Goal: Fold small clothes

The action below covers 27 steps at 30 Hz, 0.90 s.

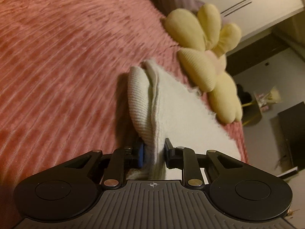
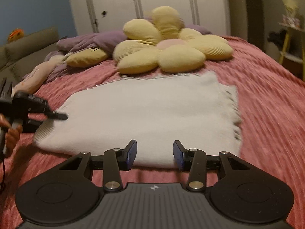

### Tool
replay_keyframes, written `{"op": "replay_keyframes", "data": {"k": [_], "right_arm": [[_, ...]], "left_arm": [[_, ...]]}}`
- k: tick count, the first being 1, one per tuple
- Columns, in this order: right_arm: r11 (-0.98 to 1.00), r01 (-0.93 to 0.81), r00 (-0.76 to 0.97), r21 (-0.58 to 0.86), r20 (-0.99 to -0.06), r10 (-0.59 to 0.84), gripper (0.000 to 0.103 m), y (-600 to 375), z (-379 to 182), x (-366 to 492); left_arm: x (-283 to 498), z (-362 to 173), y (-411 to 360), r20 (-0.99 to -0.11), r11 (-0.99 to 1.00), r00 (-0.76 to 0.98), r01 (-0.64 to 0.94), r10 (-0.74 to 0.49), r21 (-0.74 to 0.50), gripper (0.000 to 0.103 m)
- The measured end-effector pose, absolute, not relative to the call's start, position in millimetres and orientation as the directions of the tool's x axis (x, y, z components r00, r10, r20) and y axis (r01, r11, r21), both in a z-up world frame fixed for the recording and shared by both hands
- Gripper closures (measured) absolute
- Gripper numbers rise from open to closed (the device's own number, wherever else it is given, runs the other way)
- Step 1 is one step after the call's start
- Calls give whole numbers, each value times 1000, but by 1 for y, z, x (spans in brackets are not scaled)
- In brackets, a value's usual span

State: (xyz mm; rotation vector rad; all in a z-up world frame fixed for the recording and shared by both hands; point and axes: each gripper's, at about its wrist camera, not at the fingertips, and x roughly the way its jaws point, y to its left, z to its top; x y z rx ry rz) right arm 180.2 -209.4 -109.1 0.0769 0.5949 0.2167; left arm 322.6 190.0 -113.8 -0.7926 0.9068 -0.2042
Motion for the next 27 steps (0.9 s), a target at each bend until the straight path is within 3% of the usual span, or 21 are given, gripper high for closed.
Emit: {"op": "replay_keyframes", "data": {"k": [2,7,9,11,16,20,27], "right_arm": [[971,-201,802,128,-548,238,73,-199,-110,185],[970,-223,800,100,-550,241,77,-174,-109,197],[976,-208,789,58,-580,203,77,-167,-116,206],[978,-208,723,34,-668,177,77,-163,-134,221],[974,-189,773,125,-593,226,76,-185,-116,202],[983,-130,823,128,-539,179,76,-215,-107,177],[981,17,857,196,-509,87,76,-279,-100,160]], "left_arm": [[325,-120,186,-670,742,590,-169,-452,-649,73],[325,-123,184,-669,742,593,-171,-448,-648,71],[326,-120,183,-680,761,586,-159,-440,-629,77],[327,-114,182,-683,768,584,-149,-440,-623,80],[328,-85,175,-668,786,604,-107,-435,-609,81],[332,-53,153,-660,807,608,-52,-442,-588,81],[338,-9,43,-653,859,582,174,-484,-481,81]]}}
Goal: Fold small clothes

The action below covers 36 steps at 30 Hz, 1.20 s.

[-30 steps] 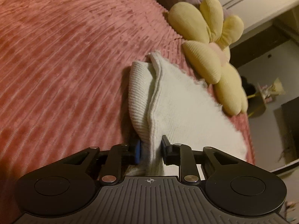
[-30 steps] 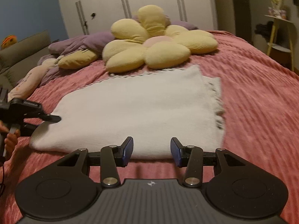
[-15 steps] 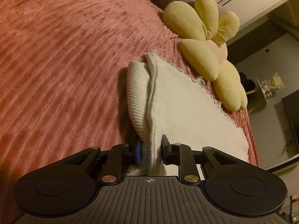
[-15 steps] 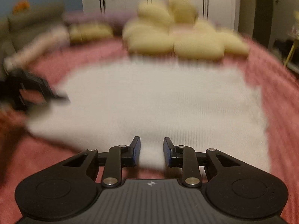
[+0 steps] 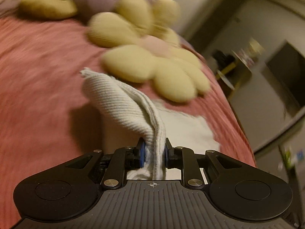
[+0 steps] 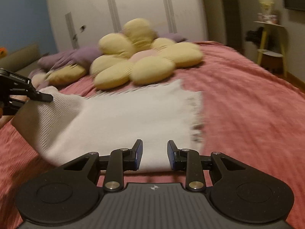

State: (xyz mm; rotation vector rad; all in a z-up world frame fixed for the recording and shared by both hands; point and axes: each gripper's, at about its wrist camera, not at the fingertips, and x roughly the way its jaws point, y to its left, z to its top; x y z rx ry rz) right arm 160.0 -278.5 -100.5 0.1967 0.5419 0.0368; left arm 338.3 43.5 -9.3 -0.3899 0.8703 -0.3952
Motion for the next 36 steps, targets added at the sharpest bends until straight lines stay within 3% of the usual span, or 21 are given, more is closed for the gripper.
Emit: {"op": "replay_keyframes", "data": {"k": [5,6,8,9,13,17,19,22,25,31,36], "right_arm": [[973,61,852,221,-520,65,76,-300,-103,156],[975,56,850,217,-523,67,76,-301,-104,155],[978,48,841,204,-537,71,76,-302,-106,157],[978,43,833,205,-548,78,76,-304,-108,157],[971,41,820,235,-563,102,74,-310,-111,159],[947,34,827,318,-541,152,72,-316,-103,168],[937,8,825,350,-531,191,70,-314,-97,177],[908,-49,806,417,-520,282,57,-307,-92,195],[854,-84,764,514,-517,386,50,-301,-94,219],[772,-34,655,635,-569,497,49,-285,-124,272],[700,5,624,714,-549,556,39,-277,-133,297]], "left_arm": [[339,-33,-44,-697,892,558,265,-451,-366,77],[338,-43,-56,-709,901,556,270,-434,-340,73],[335,-66,-72,-745,909,523,266,-415,-320,53],[332,-73,-74,-749,909,517,267,-414,-319,52],[306,-57,-65,-703,884,538,325,-466,-337,27],[269,-38,-39,-657,905,624,326,-423,-273,21],[256,-41,-28,-670,935,656,298,-347,-193,20],[239,-57,-10,-710,961,654,251,-260,-120,20],[230,-74,3,-742,964,619,218,-258,-153,20],[239,-91,2,-751,968,611,182,-251,-175,25],[245,-92,2,-739,966,622,168,-259,-197,27]]}}
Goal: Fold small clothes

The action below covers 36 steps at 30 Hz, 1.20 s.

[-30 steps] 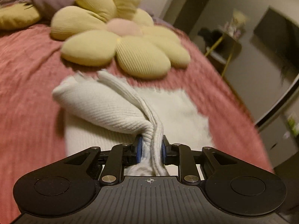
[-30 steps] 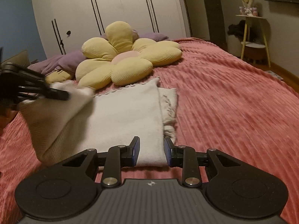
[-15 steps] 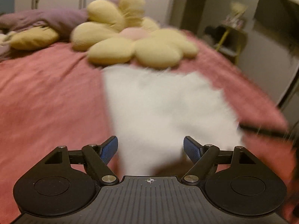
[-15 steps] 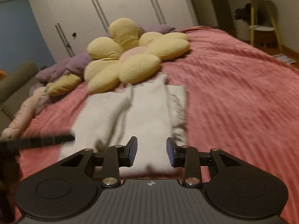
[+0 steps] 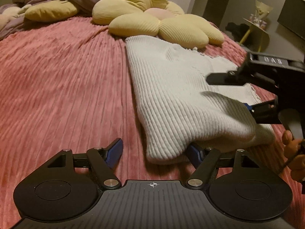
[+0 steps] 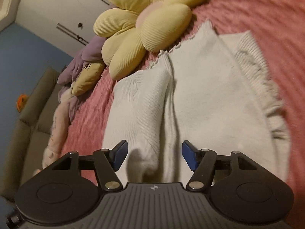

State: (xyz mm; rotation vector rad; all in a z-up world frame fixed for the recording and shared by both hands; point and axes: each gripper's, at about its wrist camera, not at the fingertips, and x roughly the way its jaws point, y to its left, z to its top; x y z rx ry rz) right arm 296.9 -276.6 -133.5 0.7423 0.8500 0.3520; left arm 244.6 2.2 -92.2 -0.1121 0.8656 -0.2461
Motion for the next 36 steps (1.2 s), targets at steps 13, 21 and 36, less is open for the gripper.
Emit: {"op": "replay_keyframes", "data": {"k": [13,21,36], "right_arm": [[974,-166,820,152,-527,222,84,-229,-74,269],[989,-23,825,-145,-561,-63,83,-260,-108,260],[924,26,790,382,-574,215,66,-332,-112,195]], "left_arm": [[247,-88,-6,-746,968,617,175,-252,-182,25],[244,-91,-20,-751,959,597,193,-282,-207,24],[242,-77,-14,-717,925,590,168,-371,-340,24]]}}
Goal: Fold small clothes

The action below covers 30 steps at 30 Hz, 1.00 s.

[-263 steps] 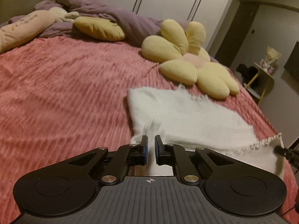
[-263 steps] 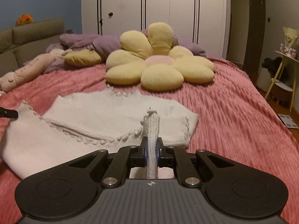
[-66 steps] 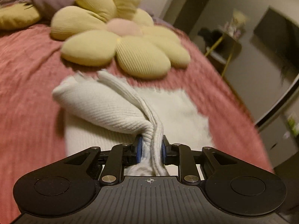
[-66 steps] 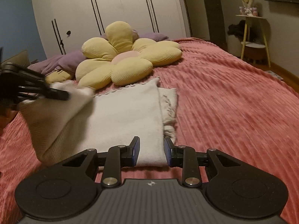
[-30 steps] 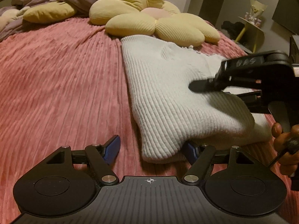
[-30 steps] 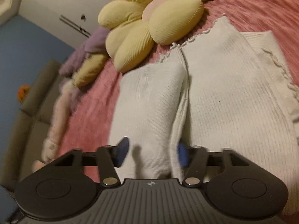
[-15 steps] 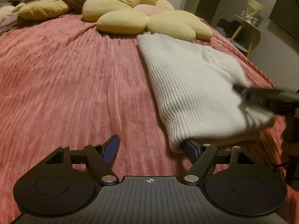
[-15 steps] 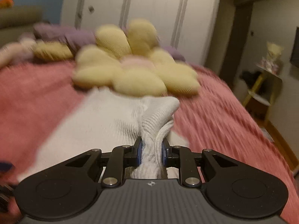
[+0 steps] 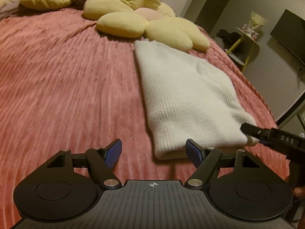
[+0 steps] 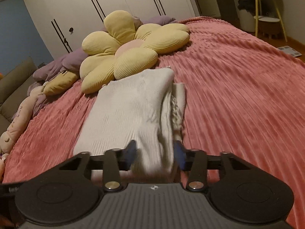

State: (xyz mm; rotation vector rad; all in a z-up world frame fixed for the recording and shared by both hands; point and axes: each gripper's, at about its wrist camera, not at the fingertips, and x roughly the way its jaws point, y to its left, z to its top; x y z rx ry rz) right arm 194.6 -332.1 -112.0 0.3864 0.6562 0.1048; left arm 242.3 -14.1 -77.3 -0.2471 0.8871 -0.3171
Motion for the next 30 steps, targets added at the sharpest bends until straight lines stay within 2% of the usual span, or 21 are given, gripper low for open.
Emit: {"op": "replay_keyframes", "data": {"k": [2,7,9,10,11,13,16,19,21,23,25,30], "right_arm": [[916,24,781,400,-580,233,71,-331,-113,195],[888,22,781,459,-562,271,68,-333,-111,193],[892,27,765,452,-583,272,67,-332,-114,197],[893,21,761,449,-587,277,68,-330,-115,200],[895,10,758,447,-587,285,76,-329,-115,201],[898,-5,764,440,-578,287,95,-328,-112,200],[896,-29,787,442,-543,294,95,-332,-109,194],[937,38,750,347,-630,203,95,-335,-123,199],[946,54,741,320,-648,176,90,-340,-129,198],[953,60,751,298,-642,154,82,-344,-124,194],[958,67,785,278,-608,121,76,-348,-114,189],[971,50,855,236,-513,80,75,-334,-89,209]], "left_arm": [[246,-77,-17,-718,923,586,162,-375,-349,24],[258,-83,-25,-726,904,549,160,-415,-396,25],[264,-87,-28,-724,889,527,164,-445,-427,30],[266,-90,-30,-723,878,511,164,-465,-449,38],[269,-94,-30,-725,867,490,156,-484,-473,42],[269,-97,-31,-729,866,484,145,-484,-479,43],[267,-97,-32,-736,877,488,164,-470,-451,42],[266,-96,-29,-745,884,482,173,-461,-435,37],[263,-90,-25,-751,889,479,192,-455,-416,29],[260,-78,-17,-750,906,509,199,-422,-375,21],[260,-66,-9,-731,918,557,190,-394,-349,18],[291,-50,-22,-702,932,620,160,-351,-324,15]]}}
